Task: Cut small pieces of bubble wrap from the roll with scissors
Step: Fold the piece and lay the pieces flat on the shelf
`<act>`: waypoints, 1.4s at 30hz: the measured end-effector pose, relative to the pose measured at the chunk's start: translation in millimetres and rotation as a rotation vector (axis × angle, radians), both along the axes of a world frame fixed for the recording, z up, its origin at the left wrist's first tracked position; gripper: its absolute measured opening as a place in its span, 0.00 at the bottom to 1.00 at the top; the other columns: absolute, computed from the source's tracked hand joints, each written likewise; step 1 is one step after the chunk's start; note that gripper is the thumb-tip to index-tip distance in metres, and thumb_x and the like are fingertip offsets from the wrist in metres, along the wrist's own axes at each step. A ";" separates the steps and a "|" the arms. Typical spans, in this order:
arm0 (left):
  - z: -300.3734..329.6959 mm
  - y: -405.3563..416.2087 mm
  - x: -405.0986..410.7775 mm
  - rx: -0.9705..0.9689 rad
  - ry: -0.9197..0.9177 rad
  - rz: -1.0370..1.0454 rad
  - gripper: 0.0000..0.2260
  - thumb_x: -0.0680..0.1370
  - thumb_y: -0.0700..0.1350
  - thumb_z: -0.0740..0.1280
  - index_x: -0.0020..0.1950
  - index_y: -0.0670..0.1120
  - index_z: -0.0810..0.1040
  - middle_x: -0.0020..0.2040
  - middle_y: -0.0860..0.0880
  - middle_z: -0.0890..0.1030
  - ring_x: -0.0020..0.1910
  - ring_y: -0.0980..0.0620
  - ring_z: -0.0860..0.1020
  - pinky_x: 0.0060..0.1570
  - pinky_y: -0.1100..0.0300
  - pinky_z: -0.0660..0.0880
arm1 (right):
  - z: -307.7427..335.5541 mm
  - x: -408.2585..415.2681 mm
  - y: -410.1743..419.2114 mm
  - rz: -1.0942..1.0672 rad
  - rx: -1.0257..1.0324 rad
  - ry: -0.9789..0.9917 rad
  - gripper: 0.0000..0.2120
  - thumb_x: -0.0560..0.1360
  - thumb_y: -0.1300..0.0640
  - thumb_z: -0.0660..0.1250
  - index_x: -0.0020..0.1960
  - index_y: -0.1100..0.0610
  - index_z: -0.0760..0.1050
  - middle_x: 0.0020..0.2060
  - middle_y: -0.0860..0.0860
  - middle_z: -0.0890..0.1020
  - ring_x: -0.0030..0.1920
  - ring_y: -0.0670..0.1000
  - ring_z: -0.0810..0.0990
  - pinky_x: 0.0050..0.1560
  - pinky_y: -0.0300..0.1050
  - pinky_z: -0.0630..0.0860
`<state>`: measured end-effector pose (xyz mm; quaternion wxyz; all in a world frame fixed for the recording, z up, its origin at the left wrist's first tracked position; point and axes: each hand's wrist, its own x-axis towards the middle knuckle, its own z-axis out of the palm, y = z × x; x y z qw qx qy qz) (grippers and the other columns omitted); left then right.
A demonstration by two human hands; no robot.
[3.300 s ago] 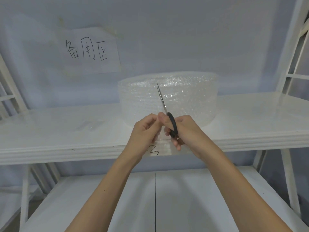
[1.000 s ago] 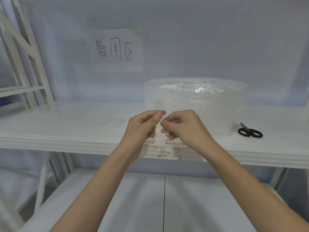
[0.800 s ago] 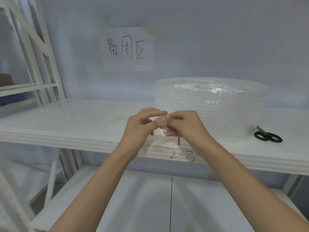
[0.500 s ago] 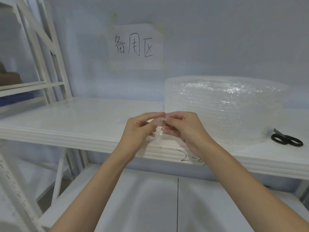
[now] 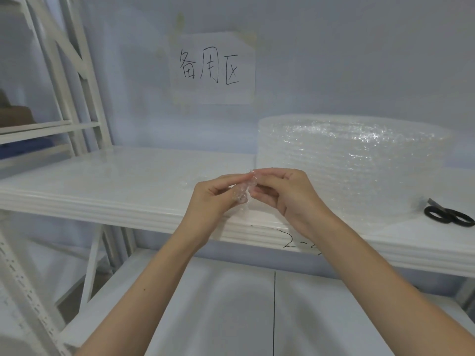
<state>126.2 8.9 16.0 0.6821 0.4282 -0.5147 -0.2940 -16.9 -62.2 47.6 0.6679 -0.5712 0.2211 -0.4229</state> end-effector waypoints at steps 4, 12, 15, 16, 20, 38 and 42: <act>-0.7 -1.8 -0.9 0.008 -0.006 0.011 0.10 0.77 0.36 0.69 0.57 0.45 0.85 0.56 0.49 0.86 0.52 0.51 0.82 0.55 0.59 0.80 | 3.4 0.2 1.0 0.007 0.029 -0.016 0.07 0.75 0.62 0.68 0.45 0.66 0.82 0.40 0.60 0.83 0.40 0.55 0.82 0.43 0.41 0.83; 1.4 2.0 -4.2 0.037 0.083 0.015 0.17 0.79 0.32 0.60 0.53 0.46 0.86 0.49 0.45 0.86 0.44 0.51 0.82 0.50 0.58 0.80 | 0.6 4.1 -3.0 -0.121 -0.108 0.054 0.06 0.75 0.65 0.69 0.47 0.67 0.83 0.34 0.55 0.83 0.33 0.47 0.82 0.38 0.36 0.80; 5.7 6.8 -5.2 0.054 0.102 0.005 0.13 0.81 0.38 0.61 0.52 0.46 0.86 0.52 0.47 0.86 0.41 0.51 0.81 0.47 0.58 0.79 | 0.3 7.3 -3.7 -0.152 -0.123 0.050 0.06 0.75 0.65 0.69 0.48 0.68 0.82 0.34 0.57 0.83 0.32 0.48 0.81 0.37 0.36 0.80; 6.8 7.7 -5.3 0.064 0.098 0.021 0.10 0.81 0.40 0.63 0.53 0.46 0.85 0.53 0.47 0.86 0.41 0.51 0.81 0.47 0.57 0.79 | 0.3 8.6 -3.7 -0.158 -0.129 0.050 0.06 0.75 0.66 0.69 0.48 0.68 0.82 0.35 0.58 0.83 0.33 0.48 0.81 0.38 0.37 0.80; 6.0 7.2 -2.5 0.105 0.040 0.117 0.10 0.77 0.45 0.71 0.58 0.48 0.80 0.41 0.50 0.85 0.38 0.51 0.82 0.48 0.56 0.81 | -0.7 15.9 -3.2 -0.199 -0.186 0.063 0.04 0.74 0.64 0.70 0.45 0.64 0.83 0.36 0.58 0.84 0.34 0.50 0.81 0.41 0.41 0.82; 4.2 1.6 13.5 0.208 0.062 0.117 0.09 0.77 0.40 0.71 0.57 0.43 0.82 0.40 0.46 0.87 0.36 0.55 0.84 0.40 0.66 0.79 | -6.1 39.6 -21.0 -0.237 -0.277 0.075 0.06 0.73 0.65 0.71 0.49 0.64 0.81 0.36 0.56 0.84 0.31 0.46 0.79 0.38 0.39 0.81; 6.9 4.2 23.1 0.228 0.035 0.147 0.12 0.77 0.41 0.71 0.60 0.46 0.78 0.43 0.44 0.88 0.37 0.53 0.85 0.40 0.65 0.80 | -6.3 51.2 -29.2 -0.235 -0.300 0.094 0.06 0.73 0.65 0.71 0.49 0.64 0.81 0.37 0.57 0.83 0.31 0.47 0.79 0.39 0.40 0.81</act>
